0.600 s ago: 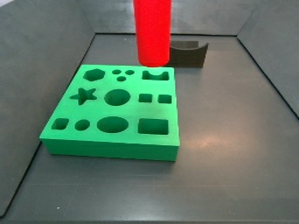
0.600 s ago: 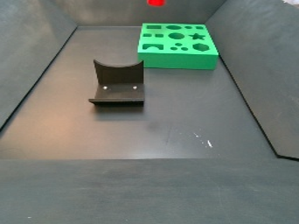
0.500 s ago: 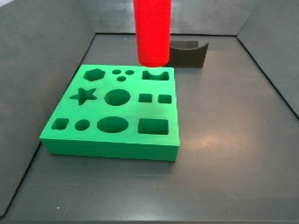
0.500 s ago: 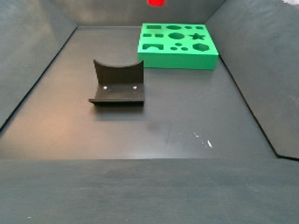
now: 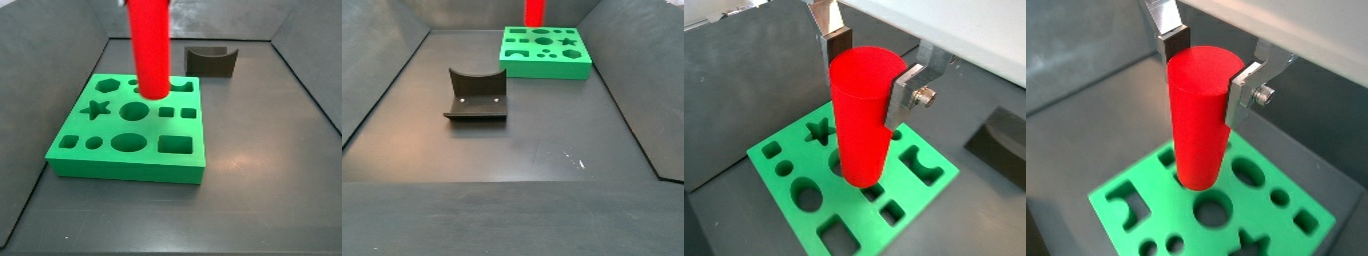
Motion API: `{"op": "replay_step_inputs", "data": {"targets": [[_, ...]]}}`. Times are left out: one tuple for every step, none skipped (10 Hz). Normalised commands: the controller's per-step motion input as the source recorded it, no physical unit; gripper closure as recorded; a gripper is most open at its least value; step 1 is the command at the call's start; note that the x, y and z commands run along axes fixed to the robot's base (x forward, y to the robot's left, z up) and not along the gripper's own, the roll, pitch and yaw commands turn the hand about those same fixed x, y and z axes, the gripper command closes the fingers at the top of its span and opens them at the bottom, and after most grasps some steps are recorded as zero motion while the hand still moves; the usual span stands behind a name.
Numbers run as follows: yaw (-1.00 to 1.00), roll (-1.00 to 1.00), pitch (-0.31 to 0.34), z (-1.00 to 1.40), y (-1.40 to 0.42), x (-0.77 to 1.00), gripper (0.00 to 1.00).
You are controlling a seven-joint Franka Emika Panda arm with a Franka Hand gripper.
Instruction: Insert the round object.
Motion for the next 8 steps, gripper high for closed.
{"op": "replay_step_inputs", "data": {"targets": [[0.0, 0.0, 0.0, -0.35, 0.04, -0.47, 1.0], [-0.07, 0.0, 0.014, -0.16, -0.02, -0.28, 1.0], [-0.09, 0.0, 0.0, -0.22, 0.0, -0.38, 1.0], [-0.09, -0.21, -0.021, -0.22, 0.0, -0.3, 1.0], [-0.03, -0.26, -0.044, -0.14, 0.02, -0.03, 1.0], [-0.02, -0.2, -0.024, -0.24, 0.0, 0.0, 1.0], [-0.01, -0.15, 0.0, -0.32, 0.0, 0.15, 1.0], [0.0, -0.12, 0.0, -0.25, 0.09, 0.13, 1.0]]}}
